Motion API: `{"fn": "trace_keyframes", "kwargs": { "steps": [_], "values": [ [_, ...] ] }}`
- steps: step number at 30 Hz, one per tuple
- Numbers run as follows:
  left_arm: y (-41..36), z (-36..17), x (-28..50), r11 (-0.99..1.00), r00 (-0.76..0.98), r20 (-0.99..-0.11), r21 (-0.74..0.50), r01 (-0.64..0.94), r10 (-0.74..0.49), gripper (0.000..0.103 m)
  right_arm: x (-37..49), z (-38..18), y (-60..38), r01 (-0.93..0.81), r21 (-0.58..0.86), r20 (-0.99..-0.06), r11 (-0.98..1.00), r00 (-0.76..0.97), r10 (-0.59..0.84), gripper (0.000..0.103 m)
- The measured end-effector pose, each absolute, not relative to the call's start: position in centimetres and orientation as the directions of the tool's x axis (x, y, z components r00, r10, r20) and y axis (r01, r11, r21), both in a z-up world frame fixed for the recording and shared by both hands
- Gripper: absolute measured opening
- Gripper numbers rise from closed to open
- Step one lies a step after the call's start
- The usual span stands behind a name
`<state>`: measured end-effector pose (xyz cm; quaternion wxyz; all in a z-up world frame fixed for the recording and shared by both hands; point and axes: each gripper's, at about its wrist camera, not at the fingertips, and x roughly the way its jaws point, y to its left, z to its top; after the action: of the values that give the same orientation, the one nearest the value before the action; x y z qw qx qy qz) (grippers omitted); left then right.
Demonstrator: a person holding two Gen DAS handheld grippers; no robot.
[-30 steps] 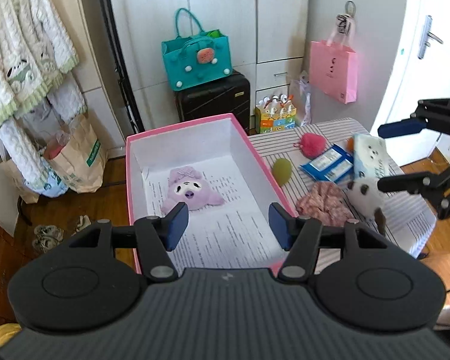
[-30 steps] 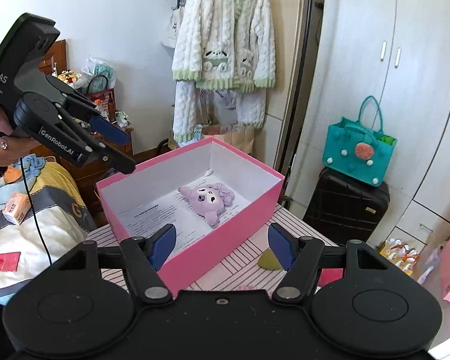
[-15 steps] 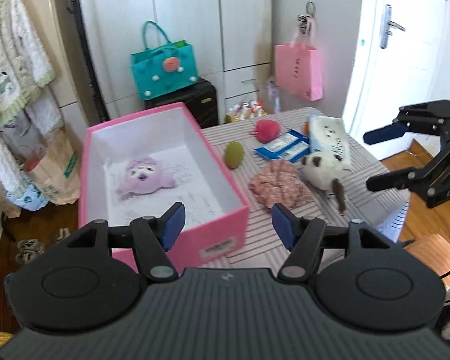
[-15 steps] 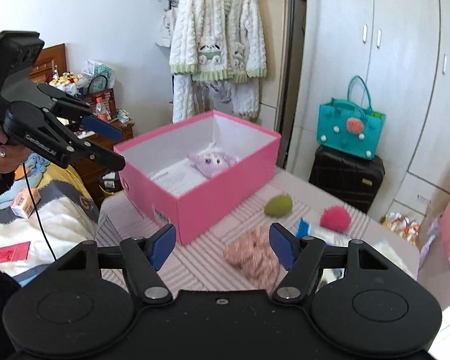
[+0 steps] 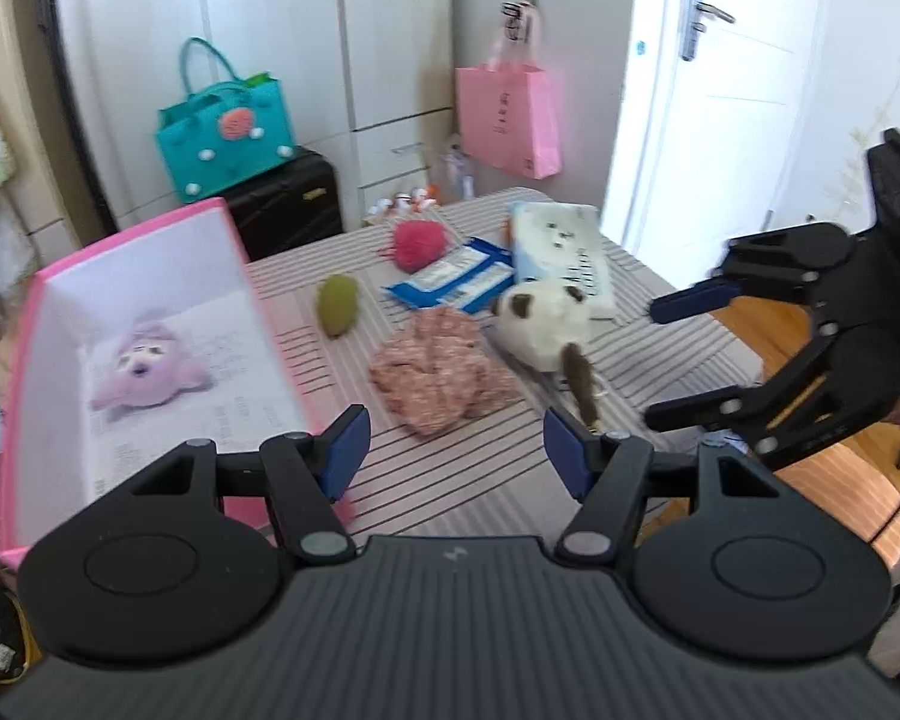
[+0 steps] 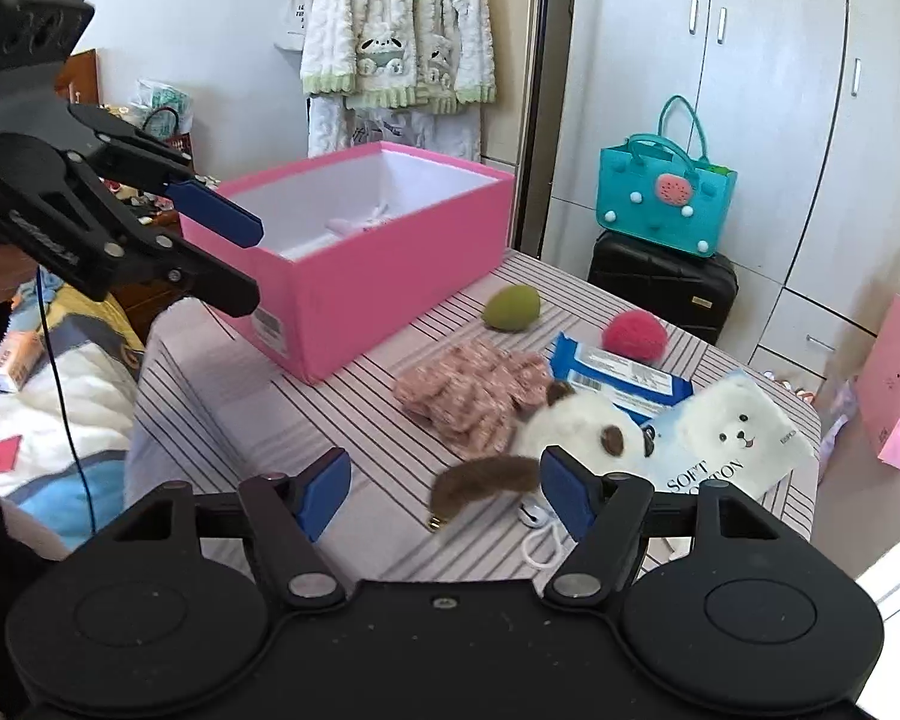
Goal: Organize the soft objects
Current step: 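Move the left gripper back to the panda plush and close on it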
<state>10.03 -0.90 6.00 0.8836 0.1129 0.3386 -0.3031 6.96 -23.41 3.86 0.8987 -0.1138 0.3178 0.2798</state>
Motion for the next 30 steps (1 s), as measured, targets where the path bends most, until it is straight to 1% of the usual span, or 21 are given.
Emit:
{"fn": "trace_keyframes", "kwargs": {
  "steps": [6,8,10,13,15,18,20,25,26,28,30],
  "values": [
    [-3.4,4.8,10.6,0.77,0.609,-0.632,0.031,0.637,-0.479,0.064,8.2,1.1,-24.2,-0.565,-0.106,-0.626,0.818,0.677,0.387,0.076],
    [-4.5,4.1,11.1,0.763,0.6,-0.636,0.028,0.646,-0.485,0.064,8.6,0.3,-24.5,-0.561,-0.127,-0.614,0.818,0.692,0.379,0.077],
    [-5.5,3.3,11.6,0.761,0.582,-0.649,0.007,0.649,-0.49,0.064,9.1,-0.4,-24.9,-0.555,-0.126,-0.594,0.822,0.706,0.386,0.078],
    [-6.7,2.1,12.0,0.762,0.587,-0.649,0.018,0.648,-0.484,0.064,10.0,-1.3,-25.7,-0.569,-0.092,-0.554,0.817,0.711,0.433,0.081],
    [-7.2,1.5,12.5,0.765,0.583,-0.655,0.013,0.644,-0.48,0.064,10.6,-2.1,-26.0,-0.546,-0.086,-0.542,0.833,0.727,0.421,0.081],
    [-8.4,1.0,13.3,0.772,0.593,-0.646,0.01,0.636,-0.481,0.065,11.4,-3.1,-26.1,-0.53,-0.108,-0.546,0.841,0.739,0.395,0.083],
    [-9.0,0.8,13.7,0.769,0.601,-0.63,0.008,0.64,-0.493,0.067,11.8,-3.8,-26.0,-0.526,-0.13,-0.549,0.841,0.744,0.381,0.084],
    [-11.4,0.1,15.0,0.755,0.591,-0.621,-0.001,0.656,-0.515,0.069,12.6,-4.8,-25.7,-0.522,-0.191,-0.562,0.831,0.752,0.343,0.084],
    [-12.0,0.0,15.3,0.746,0.594,-0.617,0.016,0.666,-0.517,0.072,12.8,-5.0,-25.7,-0.527,-0.193,-0.565,0.828,0.75,0.345,0.084],
    [-13.1,-0.4,15.7,0.737,0.602,-0.614,0.048,0.674,-0.511,0.073,13.2,-5.2,-25.6,-0.535,-0.187,-0.574,0.824,0.74,0.351,0.084],
    [-13.5,-0.8,16.5,0.748,0.6,-0.623,0.037,0.663,-0.501,0.073,13.6,-5.3,-25.5,-0.534,-0.172,-0.58,0.828,0.735,0.353,0.084]
  ]
}}
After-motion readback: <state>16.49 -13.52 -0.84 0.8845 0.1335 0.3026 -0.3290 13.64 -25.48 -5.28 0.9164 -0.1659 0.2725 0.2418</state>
